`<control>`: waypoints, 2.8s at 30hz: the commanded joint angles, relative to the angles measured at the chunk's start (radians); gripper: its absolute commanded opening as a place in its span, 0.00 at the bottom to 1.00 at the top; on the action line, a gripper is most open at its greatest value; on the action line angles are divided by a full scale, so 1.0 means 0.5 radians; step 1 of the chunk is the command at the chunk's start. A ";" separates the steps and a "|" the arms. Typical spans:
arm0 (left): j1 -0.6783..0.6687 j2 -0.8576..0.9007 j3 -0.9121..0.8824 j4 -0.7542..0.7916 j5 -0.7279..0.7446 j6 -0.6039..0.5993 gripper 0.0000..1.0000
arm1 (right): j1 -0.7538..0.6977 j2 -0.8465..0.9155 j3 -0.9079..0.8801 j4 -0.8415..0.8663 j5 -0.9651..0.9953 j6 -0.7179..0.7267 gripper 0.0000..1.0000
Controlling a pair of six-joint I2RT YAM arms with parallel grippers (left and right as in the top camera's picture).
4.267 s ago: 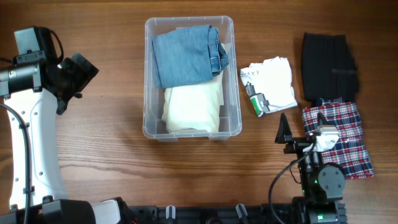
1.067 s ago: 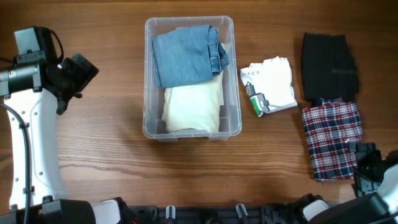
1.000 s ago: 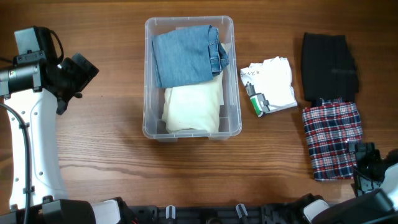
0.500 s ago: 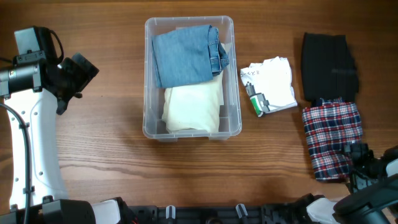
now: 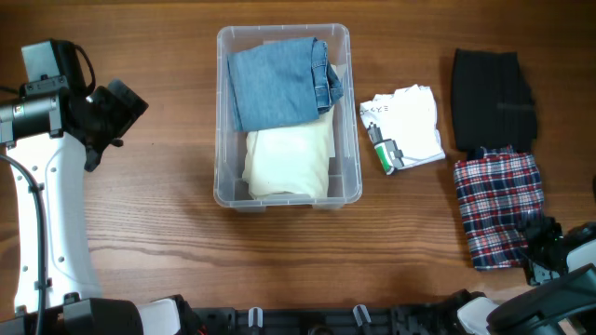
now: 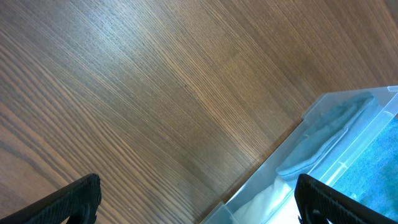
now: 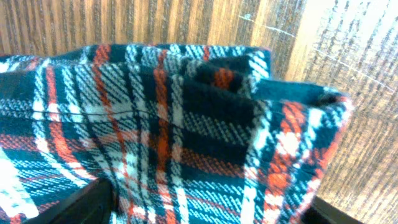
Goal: Pack container
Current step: 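Grasp the plaid shirt's edge with the right gripper, then lift the plaid shirt and carry it over the container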
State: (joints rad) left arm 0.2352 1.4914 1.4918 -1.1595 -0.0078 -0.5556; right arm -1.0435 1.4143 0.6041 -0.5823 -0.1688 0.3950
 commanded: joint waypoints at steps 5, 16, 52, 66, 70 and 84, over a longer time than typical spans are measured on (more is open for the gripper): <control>0.011 -0.006 0.018 0.001 0.015 0.001 1.00 | 0.013 0.158 -0.153 0.040 -0.124 -0.005 0.73; 0.011 -0.006 0.018 0.001 0.015 0.001 1.00 | 0.013 0.158 -0.153 0.027 -0.314 -0.075 0.53; 0.011 -0.006 0.018 0.000 0.015 0.001 1.00 | 0.159 -0.981 0.597 -0.729 -1.131 -0.381 0.04; 0.011 -0.006 0.018 0.001 0.015 0.001 1.00 | 1.379 -0.693 1.679 -0.952 -0.861 -0.327 0.04; 0.011 -0.006 0.018 0.000 0.015 0.001 1.00 | 1.837 -0.506 1.892 -0.916 -0.729 -0.283 0.04; 0.011 -0.006 0.018 0.001 0.015 0.001 1.00 | 2.799 0.115 1.959 -0.476 -0.622 0.021 0.04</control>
State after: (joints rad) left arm 0.2352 1.4914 1.4918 -1.1591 -0.0044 -0.5556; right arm 0.2874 1.4273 1.5517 -0.8703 -0.4679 0.3500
